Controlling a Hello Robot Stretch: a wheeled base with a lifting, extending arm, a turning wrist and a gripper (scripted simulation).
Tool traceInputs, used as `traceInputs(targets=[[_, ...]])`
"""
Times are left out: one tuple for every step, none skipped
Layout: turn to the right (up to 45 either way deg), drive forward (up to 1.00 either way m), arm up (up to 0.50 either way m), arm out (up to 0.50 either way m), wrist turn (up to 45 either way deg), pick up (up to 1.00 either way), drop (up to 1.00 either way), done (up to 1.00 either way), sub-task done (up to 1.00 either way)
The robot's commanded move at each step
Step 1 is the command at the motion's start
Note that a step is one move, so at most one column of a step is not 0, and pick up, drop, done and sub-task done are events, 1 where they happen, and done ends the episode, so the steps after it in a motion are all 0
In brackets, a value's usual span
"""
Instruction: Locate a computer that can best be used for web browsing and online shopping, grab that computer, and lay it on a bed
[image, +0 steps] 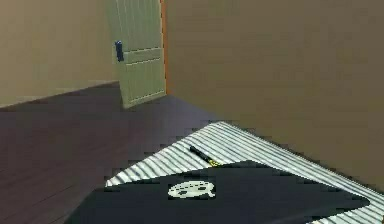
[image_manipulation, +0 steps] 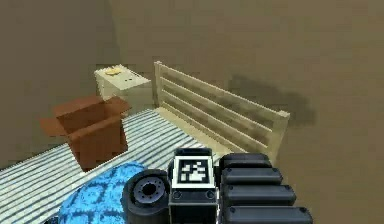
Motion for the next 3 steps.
traceInputs(targets=[[45.0,0.00,0.00,0.00,0.0,0.00,0.00,0.00,0.00],[45.0,0.00,0.00,0.00,0.0,0.00,0.00,0.00,0.00],[9.0,0.00,0.00,0.00,0.0,0.00,0.00,0.00,0.00]])
